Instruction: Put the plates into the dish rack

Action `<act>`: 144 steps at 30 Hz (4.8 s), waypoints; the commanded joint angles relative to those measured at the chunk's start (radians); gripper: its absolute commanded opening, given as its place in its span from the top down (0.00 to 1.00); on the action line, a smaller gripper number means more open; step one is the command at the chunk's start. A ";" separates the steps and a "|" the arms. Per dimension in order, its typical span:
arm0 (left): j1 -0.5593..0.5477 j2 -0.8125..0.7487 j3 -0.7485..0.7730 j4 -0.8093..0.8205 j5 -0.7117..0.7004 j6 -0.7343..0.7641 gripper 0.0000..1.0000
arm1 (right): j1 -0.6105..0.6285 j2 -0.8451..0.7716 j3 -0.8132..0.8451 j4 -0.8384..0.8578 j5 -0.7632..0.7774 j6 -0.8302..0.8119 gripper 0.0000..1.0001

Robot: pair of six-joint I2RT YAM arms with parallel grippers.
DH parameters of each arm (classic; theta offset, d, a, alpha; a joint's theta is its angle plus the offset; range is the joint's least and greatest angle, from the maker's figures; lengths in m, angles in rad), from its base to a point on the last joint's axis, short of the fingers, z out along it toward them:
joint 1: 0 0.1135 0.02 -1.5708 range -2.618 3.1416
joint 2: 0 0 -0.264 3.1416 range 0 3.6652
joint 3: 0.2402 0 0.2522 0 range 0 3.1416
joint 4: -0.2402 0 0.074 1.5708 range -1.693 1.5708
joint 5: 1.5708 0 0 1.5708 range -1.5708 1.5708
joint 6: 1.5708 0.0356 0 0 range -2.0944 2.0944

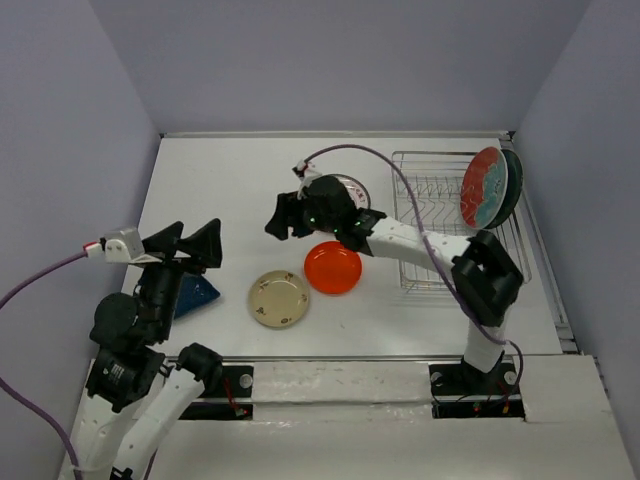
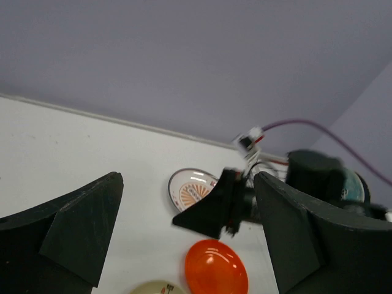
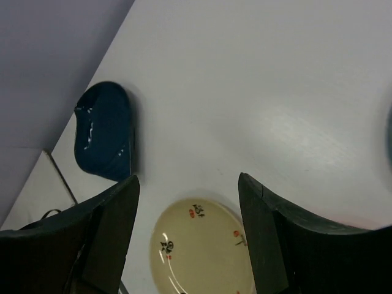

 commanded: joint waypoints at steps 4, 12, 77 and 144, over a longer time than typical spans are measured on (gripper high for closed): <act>-0.004 -0.013 0.129 0.029 -0.094 0.039 0.01 | 0.173 0.266 0.281 0.109 -0.096 0.100 0.29; -0.002 -0.035 0.146 -0.043 -0.081 0.035 0.01 | 0.267 0.568 0.612 0.021 -0.153 0.123 0.29; -0.004 -0.068 -0.104 0.001 0.113 -0.044 0.01 | 0.035 -0.096 0.073 0.108 0.469 -0.089 0.93; -0.110 -0.030 -0.188 0.031 0.275 -0.007 0.01 | -0.515 -0.388 -0.541 0.264 1.126 -0.801 0.79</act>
